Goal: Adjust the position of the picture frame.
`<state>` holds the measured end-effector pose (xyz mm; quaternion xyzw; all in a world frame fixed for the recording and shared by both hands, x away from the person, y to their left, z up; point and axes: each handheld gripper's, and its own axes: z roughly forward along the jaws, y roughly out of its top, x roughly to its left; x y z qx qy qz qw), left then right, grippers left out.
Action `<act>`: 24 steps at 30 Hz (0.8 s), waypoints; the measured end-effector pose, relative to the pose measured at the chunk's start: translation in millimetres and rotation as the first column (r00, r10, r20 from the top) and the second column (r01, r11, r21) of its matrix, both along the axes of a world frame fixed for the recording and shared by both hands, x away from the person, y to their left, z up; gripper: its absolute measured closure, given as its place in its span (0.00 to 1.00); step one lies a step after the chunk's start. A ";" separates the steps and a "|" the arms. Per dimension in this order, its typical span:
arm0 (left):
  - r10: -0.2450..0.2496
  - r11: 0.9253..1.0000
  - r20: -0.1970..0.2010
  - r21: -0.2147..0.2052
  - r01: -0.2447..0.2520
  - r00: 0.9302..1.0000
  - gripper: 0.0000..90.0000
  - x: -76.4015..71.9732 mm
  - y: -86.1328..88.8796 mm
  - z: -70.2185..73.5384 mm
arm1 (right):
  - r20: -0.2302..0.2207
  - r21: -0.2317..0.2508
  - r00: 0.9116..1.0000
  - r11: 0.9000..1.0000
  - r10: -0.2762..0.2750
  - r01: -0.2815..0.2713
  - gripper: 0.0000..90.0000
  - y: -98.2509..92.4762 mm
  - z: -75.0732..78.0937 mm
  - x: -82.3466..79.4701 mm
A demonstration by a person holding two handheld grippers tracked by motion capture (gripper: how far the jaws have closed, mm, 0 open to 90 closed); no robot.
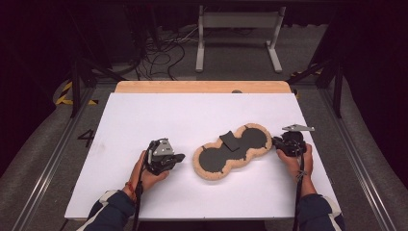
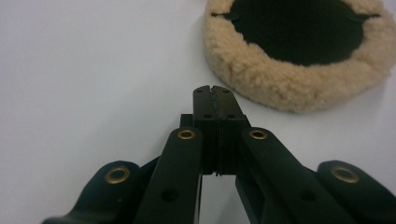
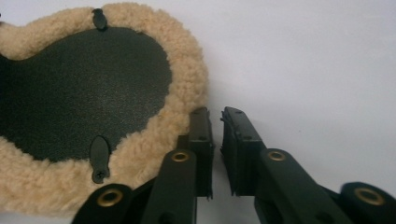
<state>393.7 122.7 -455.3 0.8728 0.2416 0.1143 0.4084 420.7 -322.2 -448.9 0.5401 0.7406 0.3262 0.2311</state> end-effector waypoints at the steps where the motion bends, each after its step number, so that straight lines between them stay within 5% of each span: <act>1: 0.010 1.000 -0.005 0.005 -0.010 1.000 0.98 4.0 -2.3 -1.3 | 0.001 0.005 1.000 1.000 0.007 -0.007 1.00 1.3 -0.8 1.7; 9: 0.027 0.999 -0.004 0.021 -0.027 1.000 0.99 10.4 -7.4 -4.1 | 0.007 0.031 1.000 0.999 0.027 -0.027 1.00 1.2 -3.6 4.4; 16: 0.040 0.999 -0.009 0.029 -0.040 0.999 0.99 12.0 -1.8 -3.6 | 0.014 -0.004 0.999 0.999 0.050 -0.050 1.00 6.3 -3.3 5.5; 24: 0.049 0.997 0.002 0.062 -0.049 0.999 1.00 11.9 5.9 -1.3 | -0.001 0.001 0.987 0.987 0.159 -0.159 1.00 33.1 -4.0 1.8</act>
